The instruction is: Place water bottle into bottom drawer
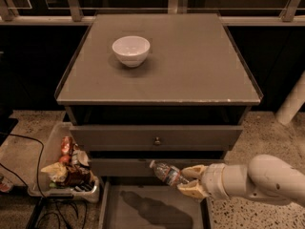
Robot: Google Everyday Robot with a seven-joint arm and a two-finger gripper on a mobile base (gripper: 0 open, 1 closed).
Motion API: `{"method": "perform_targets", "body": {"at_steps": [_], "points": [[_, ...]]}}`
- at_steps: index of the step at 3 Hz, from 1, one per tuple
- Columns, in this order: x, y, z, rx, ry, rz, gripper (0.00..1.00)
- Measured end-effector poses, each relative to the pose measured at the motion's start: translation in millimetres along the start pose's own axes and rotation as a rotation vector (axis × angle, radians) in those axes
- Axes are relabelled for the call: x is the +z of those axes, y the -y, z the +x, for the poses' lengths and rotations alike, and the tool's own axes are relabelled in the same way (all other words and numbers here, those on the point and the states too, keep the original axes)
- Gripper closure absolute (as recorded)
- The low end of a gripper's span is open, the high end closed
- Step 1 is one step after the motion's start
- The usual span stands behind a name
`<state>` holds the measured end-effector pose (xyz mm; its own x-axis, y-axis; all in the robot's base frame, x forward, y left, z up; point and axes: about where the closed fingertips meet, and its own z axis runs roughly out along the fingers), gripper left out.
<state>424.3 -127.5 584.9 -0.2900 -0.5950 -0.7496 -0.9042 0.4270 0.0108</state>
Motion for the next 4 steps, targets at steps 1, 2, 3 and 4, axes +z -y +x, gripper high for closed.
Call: {"method": "perform_targets", "body": {"at_steps": [1, 2, 3, 4], "points": [[46.0, -5.8, 41.6, 0.036, -0.055, -0.002, 1.00], [85.2, 0.9, 80.0, 0.046, -0.071, 0.056, 1.00], [121.6, 10.7, 110.3, 0.013, -0.038, 0.119, 1.00], [164.8, 14.2, 143.2, 0.018, -0.016, 0.114, 1.00]]}}
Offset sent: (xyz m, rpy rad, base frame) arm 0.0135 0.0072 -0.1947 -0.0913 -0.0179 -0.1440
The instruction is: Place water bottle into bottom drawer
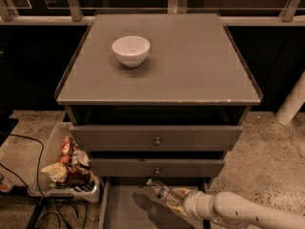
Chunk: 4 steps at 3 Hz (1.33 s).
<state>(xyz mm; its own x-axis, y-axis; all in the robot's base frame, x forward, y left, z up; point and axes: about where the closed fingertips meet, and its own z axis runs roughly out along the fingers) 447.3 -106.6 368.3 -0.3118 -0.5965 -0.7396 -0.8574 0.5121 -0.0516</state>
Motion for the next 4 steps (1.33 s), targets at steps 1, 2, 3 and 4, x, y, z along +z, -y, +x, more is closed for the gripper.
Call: {"method": "perform_targets", "body": {"at_steps": [1, 2, 3, 4], "points": [[5.8, -2.9, 2.0, -0.001, -0.011, -0.007, 1.00], [31.7, 2.7, 28.2, 0.007, -0.043, 0.002, 1.00], [56.8, 6.7, 57.8, 0.005, -0.056, 0.012, 1.00], [85.2, 6.0, 88.1, 0.000, -0.040, 0.006, 1.00]]}}
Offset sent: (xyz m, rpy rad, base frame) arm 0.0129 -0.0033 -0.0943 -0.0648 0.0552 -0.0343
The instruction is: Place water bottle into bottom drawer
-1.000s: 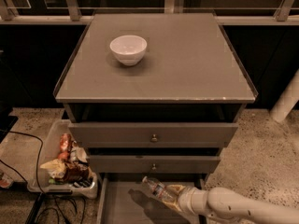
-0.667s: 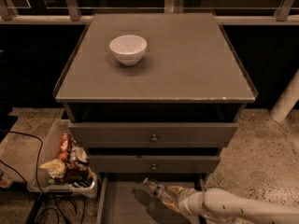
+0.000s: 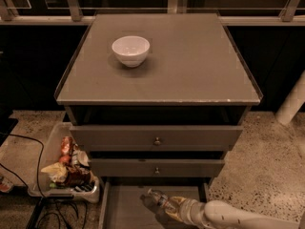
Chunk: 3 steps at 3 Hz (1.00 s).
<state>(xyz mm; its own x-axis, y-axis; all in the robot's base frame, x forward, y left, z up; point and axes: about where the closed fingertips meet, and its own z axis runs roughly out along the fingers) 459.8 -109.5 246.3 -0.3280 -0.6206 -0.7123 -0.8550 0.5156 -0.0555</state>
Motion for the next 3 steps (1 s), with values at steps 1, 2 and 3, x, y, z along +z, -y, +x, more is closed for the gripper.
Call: {"method": "perform_targets", "body": {"at_steps": [1, 2, 3], "points": [[25.0, -4.4, 14.7, -0.019, 0.043, -0.024, 1.00], [49.9, -2.6, 19.2, -0.042, 0.082, -0.029, 1.00], [68.4, 3.2, 22.7, -0.057, 0.097, -0.024, 1.00]]}}
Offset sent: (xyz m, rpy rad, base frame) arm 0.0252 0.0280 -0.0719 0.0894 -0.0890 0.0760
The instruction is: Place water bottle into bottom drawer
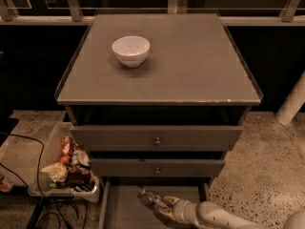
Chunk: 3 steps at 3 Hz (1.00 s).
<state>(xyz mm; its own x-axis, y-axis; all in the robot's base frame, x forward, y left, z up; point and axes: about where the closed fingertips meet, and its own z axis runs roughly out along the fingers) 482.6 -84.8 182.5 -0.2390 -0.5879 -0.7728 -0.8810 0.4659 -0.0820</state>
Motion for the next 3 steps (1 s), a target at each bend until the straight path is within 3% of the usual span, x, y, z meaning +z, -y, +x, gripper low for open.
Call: {"method": "perform_targets", "body": {"at_steps": [1, 3], "points": [[14.1, 1.7, 9.7, -0.003, -0.014, 0.004, 1.00], [23.9, 2.4, 24.0, 0.011, -0.049, 0.021, 0.57]]}}
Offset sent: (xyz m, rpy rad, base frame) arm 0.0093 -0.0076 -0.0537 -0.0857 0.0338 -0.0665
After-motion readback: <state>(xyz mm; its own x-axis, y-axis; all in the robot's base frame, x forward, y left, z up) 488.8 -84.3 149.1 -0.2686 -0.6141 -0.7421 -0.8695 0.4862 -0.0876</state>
